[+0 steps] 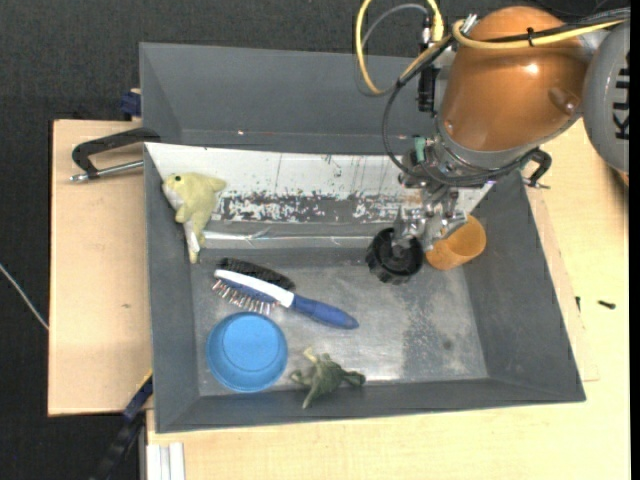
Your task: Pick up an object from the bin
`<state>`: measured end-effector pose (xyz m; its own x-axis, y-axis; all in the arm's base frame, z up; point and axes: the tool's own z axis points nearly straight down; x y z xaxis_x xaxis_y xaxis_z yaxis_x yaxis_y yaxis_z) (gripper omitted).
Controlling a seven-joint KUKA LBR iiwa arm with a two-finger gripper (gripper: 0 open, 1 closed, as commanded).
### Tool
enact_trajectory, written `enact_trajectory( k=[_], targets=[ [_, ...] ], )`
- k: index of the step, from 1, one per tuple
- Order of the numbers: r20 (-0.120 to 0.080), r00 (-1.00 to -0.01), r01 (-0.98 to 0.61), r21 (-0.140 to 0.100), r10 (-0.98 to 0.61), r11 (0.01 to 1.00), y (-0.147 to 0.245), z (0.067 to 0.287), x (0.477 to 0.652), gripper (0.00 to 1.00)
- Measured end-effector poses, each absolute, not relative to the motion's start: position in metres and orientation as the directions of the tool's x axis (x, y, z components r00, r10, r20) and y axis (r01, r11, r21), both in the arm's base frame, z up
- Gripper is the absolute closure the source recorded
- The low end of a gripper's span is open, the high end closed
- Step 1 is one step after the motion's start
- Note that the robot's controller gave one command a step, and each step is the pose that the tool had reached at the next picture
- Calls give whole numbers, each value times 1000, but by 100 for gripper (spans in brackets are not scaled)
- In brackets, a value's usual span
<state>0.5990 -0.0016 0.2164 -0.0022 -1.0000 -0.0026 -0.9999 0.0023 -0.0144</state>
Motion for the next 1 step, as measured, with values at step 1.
enact_trajectory(
  k=[1],
  targets=[
    [-3,40,-999,5,-999,-40,14,166,580,100]
  ],
)
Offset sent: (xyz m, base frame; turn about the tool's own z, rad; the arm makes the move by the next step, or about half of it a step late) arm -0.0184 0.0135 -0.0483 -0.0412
